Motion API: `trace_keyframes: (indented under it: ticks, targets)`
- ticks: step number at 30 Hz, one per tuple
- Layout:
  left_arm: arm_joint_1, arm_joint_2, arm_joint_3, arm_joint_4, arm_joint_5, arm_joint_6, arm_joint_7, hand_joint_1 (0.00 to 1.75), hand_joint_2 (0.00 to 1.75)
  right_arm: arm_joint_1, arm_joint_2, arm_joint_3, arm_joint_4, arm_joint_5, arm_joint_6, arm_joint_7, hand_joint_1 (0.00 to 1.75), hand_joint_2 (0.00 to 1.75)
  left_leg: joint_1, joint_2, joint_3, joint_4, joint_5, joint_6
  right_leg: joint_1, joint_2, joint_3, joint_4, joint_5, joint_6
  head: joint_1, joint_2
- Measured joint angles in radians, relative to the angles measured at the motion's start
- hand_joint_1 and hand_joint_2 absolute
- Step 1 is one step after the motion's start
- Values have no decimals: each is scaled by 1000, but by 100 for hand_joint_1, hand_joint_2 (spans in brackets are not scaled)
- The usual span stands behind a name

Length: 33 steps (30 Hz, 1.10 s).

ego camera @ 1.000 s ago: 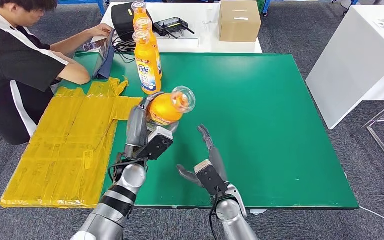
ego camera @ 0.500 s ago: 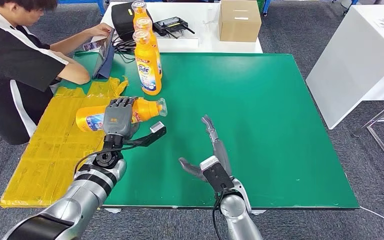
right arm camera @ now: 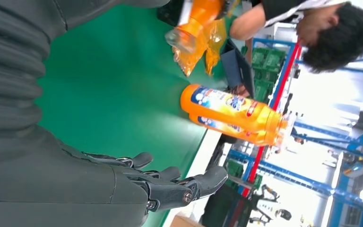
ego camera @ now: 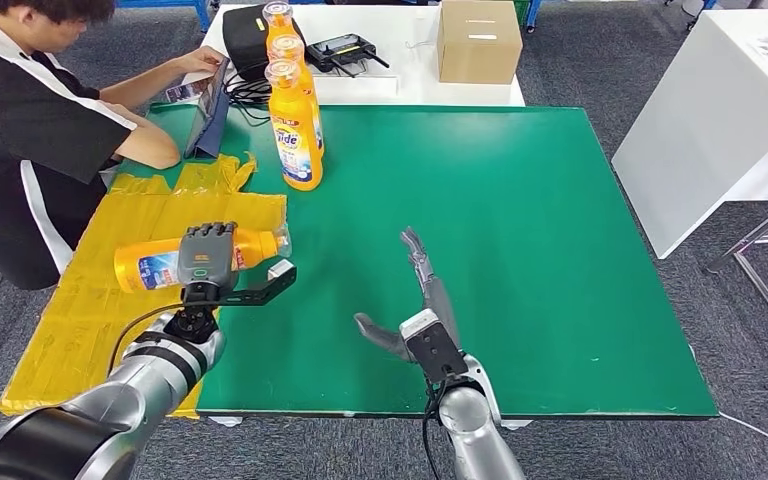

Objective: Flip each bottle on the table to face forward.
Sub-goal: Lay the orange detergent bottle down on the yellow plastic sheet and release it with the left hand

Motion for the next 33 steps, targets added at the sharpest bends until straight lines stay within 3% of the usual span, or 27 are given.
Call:
trace_keyframes:
  ticks: [2, 3, 6, 7, 28, 33]
  targets:
    - [-1, 5, 2, 19, 0, -11, 10, 175, 175, -5, 0, 5, 4, -3, 4, 0, 0, 175, 0, 0, 0, 0, 0, 0, 0, 0, 0, 0, 0, 0, 0, 0]
    - [-1, 7, 3, 27, 0, -17, 15, 161, 175, -6, 0, 8, 7, -5, 4, 0, 0, 175, 0, 0, 0, 0, 0, 0, 0, 0, 0, 0, 0, 0, 0, 0]
    - [-3, 12, 16, 44, 0, -34, 25, 31, 175, -9, 0, 13, 12, -8, 7, 0, 0, 175, 0, 0, 0, 0, 0, 0, 0, 0, 0, 0, 0, 0, 0, 0]
    - [-3, 14, 22, 48, 0, -36, 23, 1, 175, -10, 0, 14, 14, -9, 8, 0, 0, 175, 0, 0, 0, 0, 0, 0, 0, 0, 0, 0, 0, 0, 0, 0]
    - [-4, 15, 105, 72, 1, 14, -62, 0, 175, -15, -1, 20, 42, -17, 5, 0, 0, 175, 0, -1, 0, 0, 0, 0, 0, 0, 0, 0, 0, 0, 0, 0]
    - [50, 7, 133, -56, -1, 48, -118, 0, 175, -15, -2, 20, 46, -20, -16, 0, 0, 175, 0, -1, 0, 0, 0, 0, 0, 0, 0, 0, 0, 0, 0, 0]
